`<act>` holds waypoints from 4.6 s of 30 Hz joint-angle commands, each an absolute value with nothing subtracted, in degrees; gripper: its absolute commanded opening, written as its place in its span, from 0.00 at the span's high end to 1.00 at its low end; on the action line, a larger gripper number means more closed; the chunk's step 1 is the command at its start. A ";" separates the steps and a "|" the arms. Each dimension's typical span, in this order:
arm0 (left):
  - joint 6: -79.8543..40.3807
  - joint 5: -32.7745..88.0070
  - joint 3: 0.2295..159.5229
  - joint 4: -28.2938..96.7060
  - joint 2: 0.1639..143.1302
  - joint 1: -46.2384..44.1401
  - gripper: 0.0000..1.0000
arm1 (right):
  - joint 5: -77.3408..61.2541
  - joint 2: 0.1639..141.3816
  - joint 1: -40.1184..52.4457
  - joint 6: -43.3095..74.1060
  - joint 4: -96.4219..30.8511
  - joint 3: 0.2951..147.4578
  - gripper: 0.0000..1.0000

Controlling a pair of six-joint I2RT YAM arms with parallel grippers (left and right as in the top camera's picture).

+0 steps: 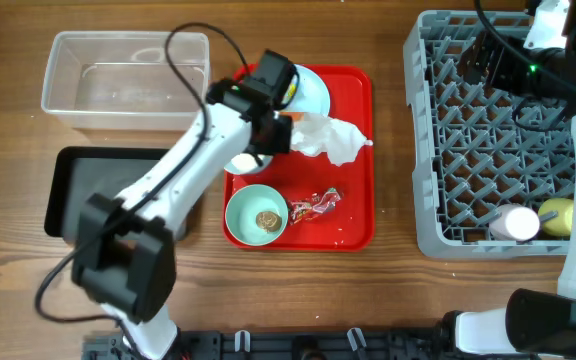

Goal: Sort waste into correct bins and load items into the dishwasher rack
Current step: 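Tip the rice from the white bowl onto the black tray, then set the empty white bowl back on the red tray, then grasp the light-blue bowl with food using the left gripper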

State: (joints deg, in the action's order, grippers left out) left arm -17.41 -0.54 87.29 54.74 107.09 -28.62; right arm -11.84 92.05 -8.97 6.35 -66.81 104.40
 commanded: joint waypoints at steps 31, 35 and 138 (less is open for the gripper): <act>25.30 84.93 62.57 68.20 93.54 41.54 0.96 | -11.86 92.86 -8.84 7.68 -67.61 104.55 0.01; 25.06 88.40 62.57 68.20 93.54 41.54 0.96 | -11.81 92.86 -8.84 7.51 -68.47 104.55 0.01; -15.97 -0.30 62.74 47.44 100.01 -41.93 0.96 | -14.83 95.85 -8.84 5.04 -70.54 101.38 0.00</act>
